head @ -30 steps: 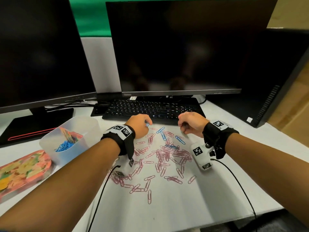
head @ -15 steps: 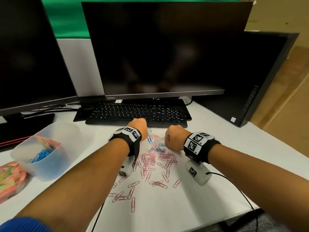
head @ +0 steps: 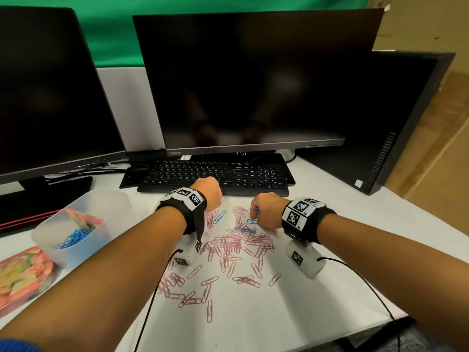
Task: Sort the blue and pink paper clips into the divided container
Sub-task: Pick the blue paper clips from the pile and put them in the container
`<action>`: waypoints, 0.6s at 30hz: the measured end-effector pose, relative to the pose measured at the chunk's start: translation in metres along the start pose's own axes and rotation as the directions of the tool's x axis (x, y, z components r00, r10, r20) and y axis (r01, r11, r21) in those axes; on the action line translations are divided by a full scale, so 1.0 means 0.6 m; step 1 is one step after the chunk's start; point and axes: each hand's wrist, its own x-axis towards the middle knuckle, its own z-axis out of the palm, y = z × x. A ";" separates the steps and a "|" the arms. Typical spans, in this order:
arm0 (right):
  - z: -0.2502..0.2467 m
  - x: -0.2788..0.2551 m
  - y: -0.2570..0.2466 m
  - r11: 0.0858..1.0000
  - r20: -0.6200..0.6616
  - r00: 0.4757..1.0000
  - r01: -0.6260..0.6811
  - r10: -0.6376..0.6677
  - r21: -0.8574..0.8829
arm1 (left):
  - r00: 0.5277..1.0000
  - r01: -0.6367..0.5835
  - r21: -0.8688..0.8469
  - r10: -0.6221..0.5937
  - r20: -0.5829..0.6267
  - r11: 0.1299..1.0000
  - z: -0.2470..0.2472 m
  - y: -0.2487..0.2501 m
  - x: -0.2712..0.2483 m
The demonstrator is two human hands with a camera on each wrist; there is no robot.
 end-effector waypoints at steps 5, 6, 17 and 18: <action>0.002 -0.003 -0.005 0.999 0.051 0.999 -0.016 0.018 -0.040 | 0.999 0.012 -0.120 -0.006 0.050 0.993 -0.012 0.000 -0.010; 0.002 -0.002 -0.004 1.000 0.048 0.999 -0.024 0.024 -0.017 | 0.998 0.037 -0.218 -0.026 0.053 0.975 -0.013 -0.001 -0.010; -0.024 -0.004 0.013 0.473 0.074 0.997 -0.060 -0.013 0.879 | 0.970 0.237 -0.905 -0.034 0.241 0.353 -0.031 -0.040 -0.041; -0.026 -0.004 0.013 0.396 0.092 0.996 -0.082 -0.006 0.915 | 0.968 0.242 -0.920 -0.013 0.250 0.308 -0.031 -0.042 -0.041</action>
